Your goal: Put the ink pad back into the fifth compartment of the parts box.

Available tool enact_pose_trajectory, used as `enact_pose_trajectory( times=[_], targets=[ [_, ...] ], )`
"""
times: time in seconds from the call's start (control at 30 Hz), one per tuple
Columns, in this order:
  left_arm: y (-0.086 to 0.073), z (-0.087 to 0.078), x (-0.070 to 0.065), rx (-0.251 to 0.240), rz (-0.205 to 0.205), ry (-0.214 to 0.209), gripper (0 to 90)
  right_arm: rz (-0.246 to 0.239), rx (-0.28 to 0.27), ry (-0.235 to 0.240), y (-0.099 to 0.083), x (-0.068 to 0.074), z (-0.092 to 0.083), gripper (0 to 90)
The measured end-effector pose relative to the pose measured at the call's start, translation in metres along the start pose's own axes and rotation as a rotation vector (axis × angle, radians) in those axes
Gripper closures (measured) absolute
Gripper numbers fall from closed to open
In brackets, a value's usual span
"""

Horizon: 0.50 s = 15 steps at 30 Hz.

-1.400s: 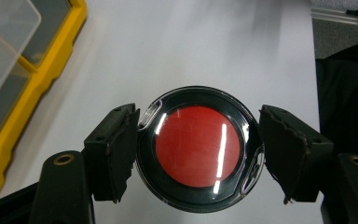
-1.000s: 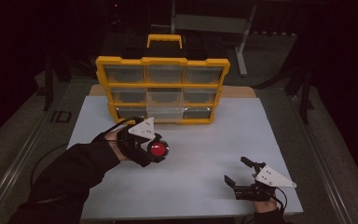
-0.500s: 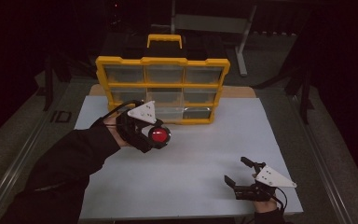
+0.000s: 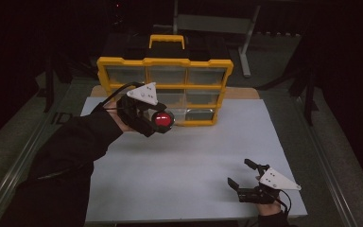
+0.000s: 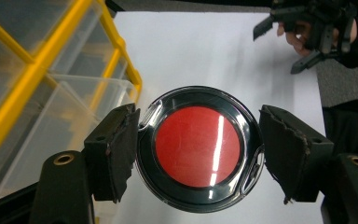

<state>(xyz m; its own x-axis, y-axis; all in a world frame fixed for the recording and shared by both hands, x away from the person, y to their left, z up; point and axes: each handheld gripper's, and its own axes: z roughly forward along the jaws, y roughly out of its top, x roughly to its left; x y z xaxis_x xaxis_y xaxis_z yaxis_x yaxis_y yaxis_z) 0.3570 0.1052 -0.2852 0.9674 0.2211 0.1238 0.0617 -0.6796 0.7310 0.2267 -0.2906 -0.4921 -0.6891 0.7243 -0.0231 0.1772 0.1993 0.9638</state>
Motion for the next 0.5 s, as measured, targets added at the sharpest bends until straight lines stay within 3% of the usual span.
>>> enact_pose_trajectory(
  times=[0.3,0.5],
  targets=[
    [0.012,-0.007,0.019,-0.005,-0.024,0.038,30.8,0.000,0.000,0.002,0.000,0.000,0.001,7.9],
    [0.021,-0.009,0.032,-0.035,-0.043,0.056,30.8,0.001,0.000,0.002,0.000,0.000,0.000,7.9]
  ],
)
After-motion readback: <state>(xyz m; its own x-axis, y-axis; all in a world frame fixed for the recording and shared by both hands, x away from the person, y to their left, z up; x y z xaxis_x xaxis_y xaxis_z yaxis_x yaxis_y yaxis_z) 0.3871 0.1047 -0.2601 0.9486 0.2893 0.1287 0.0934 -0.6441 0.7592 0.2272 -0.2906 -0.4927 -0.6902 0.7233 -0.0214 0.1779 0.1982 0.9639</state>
